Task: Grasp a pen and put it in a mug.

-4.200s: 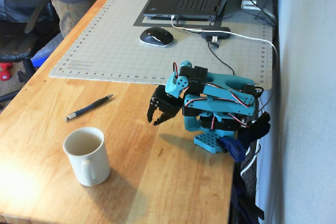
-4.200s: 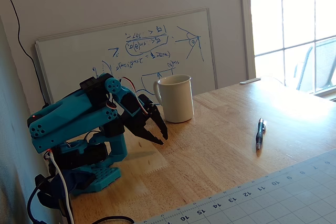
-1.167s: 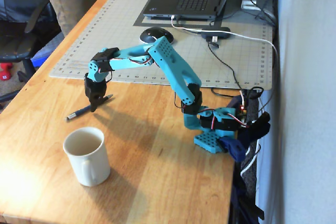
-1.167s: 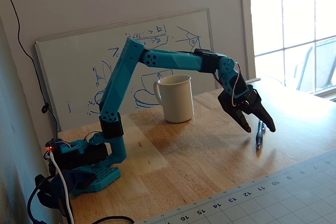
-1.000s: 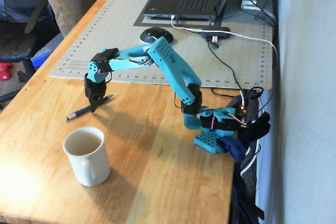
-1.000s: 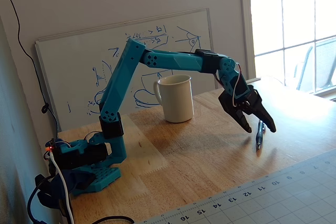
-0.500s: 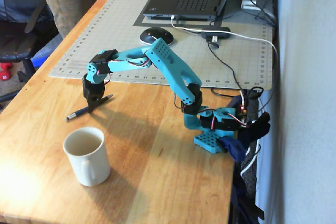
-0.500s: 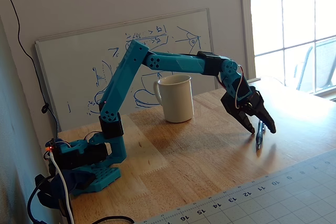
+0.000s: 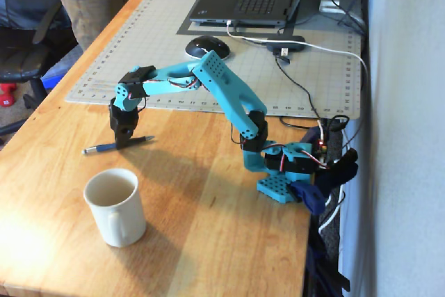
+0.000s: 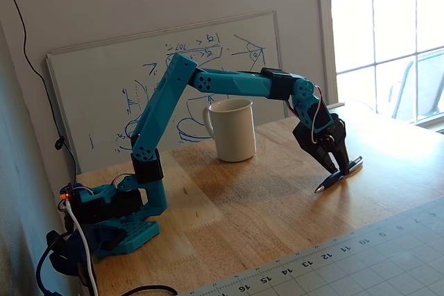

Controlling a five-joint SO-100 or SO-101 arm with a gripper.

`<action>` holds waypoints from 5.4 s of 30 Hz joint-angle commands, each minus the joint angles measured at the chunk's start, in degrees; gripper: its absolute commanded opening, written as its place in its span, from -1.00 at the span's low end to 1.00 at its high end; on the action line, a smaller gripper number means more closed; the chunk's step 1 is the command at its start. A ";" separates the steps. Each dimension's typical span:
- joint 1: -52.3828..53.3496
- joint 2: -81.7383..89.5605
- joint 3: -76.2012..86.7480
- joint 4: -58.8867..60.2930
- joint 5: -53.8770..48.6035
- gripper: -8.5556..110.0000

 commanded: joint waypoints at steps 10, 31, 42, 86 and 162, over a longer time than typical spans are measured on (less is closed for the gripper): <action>-1.76 18.37 -1.49 -0.35 0.35 -0.83; -21.80 27.60 -1.23 -23.91 26.28 -0.83; -29.79 31.99 3.08 -37.09 26.89 -0.83; -44.21 61.70 63.98 -54.93 26.46 -0.83; -11.51 139.04 97.29 23.82 -50.80 -0.70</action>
